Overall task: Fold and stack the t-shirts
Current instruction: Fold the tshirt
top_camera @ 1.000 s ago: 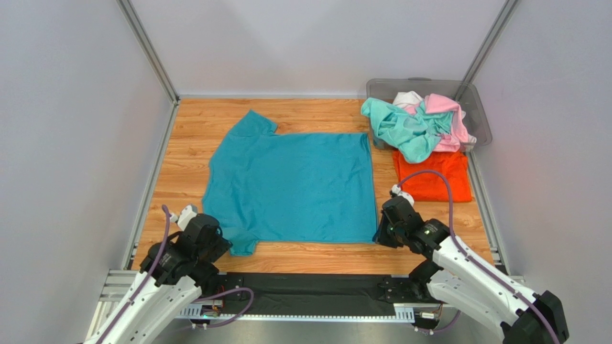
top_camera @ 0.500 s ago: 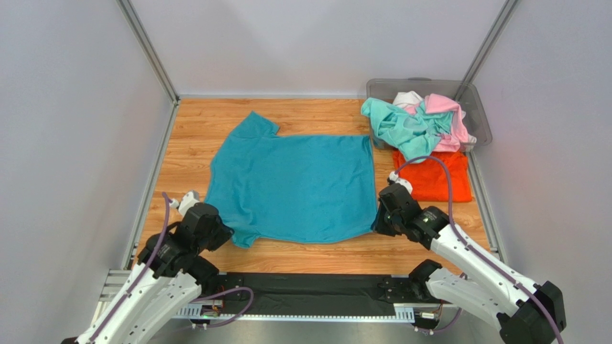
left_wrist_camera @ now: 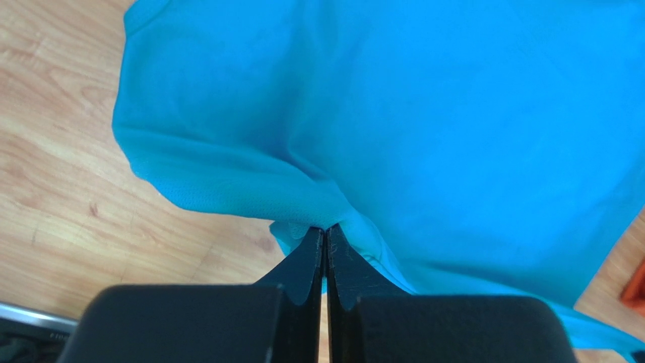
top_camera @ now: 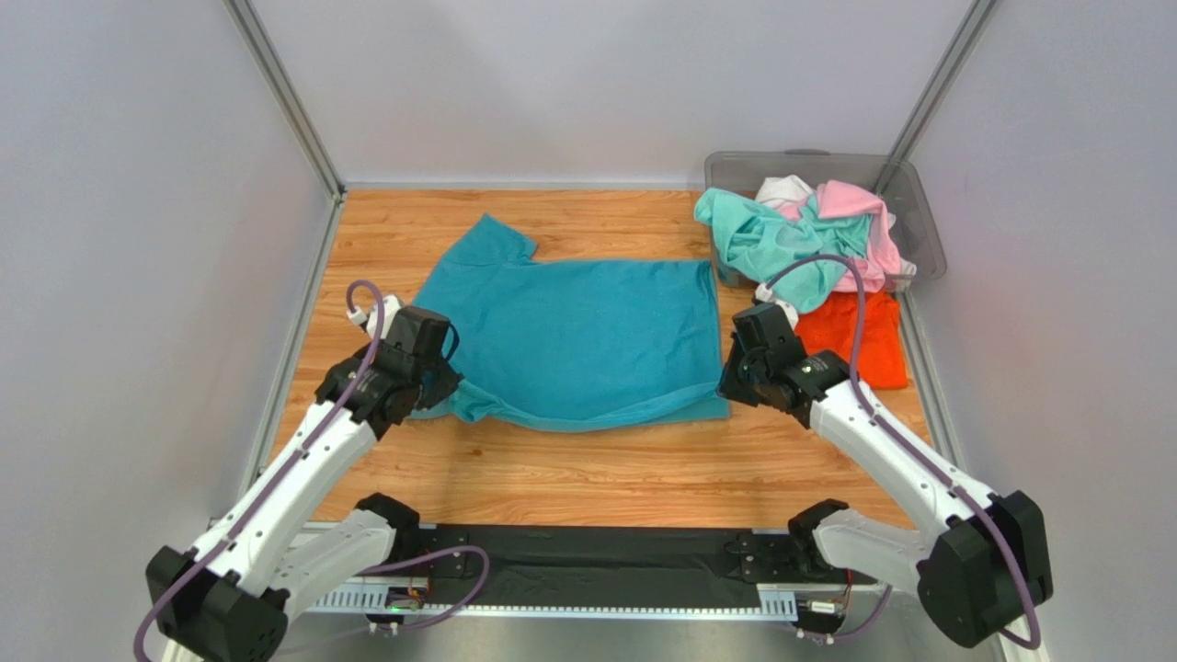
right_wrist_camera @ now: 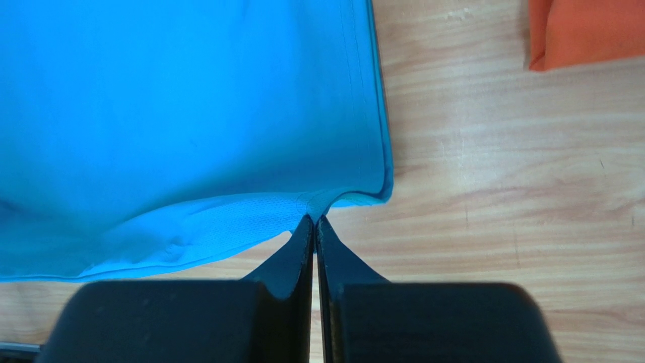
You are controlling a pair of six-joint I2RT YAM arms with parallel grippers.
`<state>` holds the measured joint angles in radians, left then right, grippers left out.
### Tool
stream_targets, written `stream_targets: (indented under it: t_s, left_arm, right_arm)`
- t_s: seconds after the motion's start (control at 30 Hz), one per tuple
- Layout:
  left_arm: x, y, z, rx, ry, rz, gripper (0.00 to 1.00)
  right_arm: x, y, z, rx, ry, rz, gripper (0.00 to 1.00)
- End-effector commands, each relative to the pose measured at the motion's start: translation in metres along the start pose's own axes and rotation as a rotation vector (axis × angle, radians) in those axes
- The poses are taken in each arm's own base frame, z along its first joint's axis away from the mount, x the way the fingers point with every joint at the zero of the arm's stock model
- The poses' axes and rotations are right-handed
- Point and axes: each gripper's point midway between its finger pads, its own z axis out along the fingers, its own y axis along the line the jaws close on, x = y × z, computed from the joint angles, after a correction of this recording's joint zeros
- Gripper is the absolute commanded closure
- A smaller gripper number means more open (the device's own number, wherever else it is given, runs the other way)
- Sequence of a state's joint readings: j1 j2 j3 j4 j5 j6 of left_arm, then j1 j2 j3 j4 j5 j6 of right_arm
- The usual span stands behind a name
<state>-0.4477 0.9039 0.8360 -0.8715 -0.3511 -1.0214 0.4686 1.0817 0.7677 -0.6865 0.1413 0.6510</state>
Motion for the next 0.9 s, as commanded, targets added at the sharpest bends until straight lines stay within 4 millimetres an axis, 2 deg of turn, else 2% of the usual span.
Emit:
stream_targets:
  t_s: [0.0, 0.17, 0.23, 0.4, 0.5, 0.57, 0.6, 0.63, 0.7, 0.77, 0.8, 0.87]
  left_arm:
    - [-0.022, -0.023, 0.014, 0.048, -0.019, 0.026, 1.0]
    - [-0.042, -0.031, 0.038, 0.021, -0.008, 0.037, 1.0]
    - [-0.044, -0.039, 0.049, 0.02, 0.019, 0.059, 1.0]
    - [-0.046, -0.04, 0.074, -0.022, 0.082, 0.093, 1.0]
    - [-0.045, -0.036, 0.098, -0.069, 0.128, 0.106, 1.0]
    - [-0.052, -0.041, 0.107, -0.064, 0.129, 0.112, 1.0]
    - [-0.049, -0.04, 0.117, -0.081, 0.152, 0.129, 0.99]
    - [-0.053, -0.044, 0.12, -0.082, 0.154, 0.136, 0.97]
    - [-0.049, -0.04, 0.136, -0.118, 0.183, 0.139, 0.97]
    - [-0.055, -0.038, 0.144, -0.132, 0.19, 0.116, 0.97]
    - [-0.051, -0.034, 0.151, -0.154, 0.217, 0.11, 0.93]
    - [-0.06, -0.035, 0.155, -0.152, 0.213, 0.091, 0.82]
  right_arm:
    - [-0.039, 0.026, 0.004, -0.112, -0.074, -0.003, 1.0]
    - [-0.058, 0.026, 0.019, -0.109, -0.07, 0.0, 1.0]
    - [-0.061, 0.023, 0.028, -0.096, -0.051, 0.0, 1.0]
    - [-0.072, 0.024, 0.041, -0.08, -0.049, -0.026, 1.0]
    - [-0.08, 0.013, 0.056, -0.044, -0.043, -0.004, 0.99]
    - [-0.082, 0.004, 0.067, 0.001, -0.036, 0.01, 0.99]
    - [-0.084, 0.001, 0.071, 0.019, -0.04, 0.009, 0.98]
    - [-0.09, 0.001, 0.073, 0.026, -0.051, 0.003, 0.97]
    - [-0.093, -0.004, 0.085, 0.054, -0.046, 0.007, 0.96]
    - [-0.1, -0.004, 0.09, 0.07, -0.058, 0.009, 0.94]
    - [-0.099, -0.005, 0.095, 0.08, -0.048, 0.008, 0.91]
    - [-0.105, -0.005, 0.095, 0.093, -0.059, 0.01, 0.84]
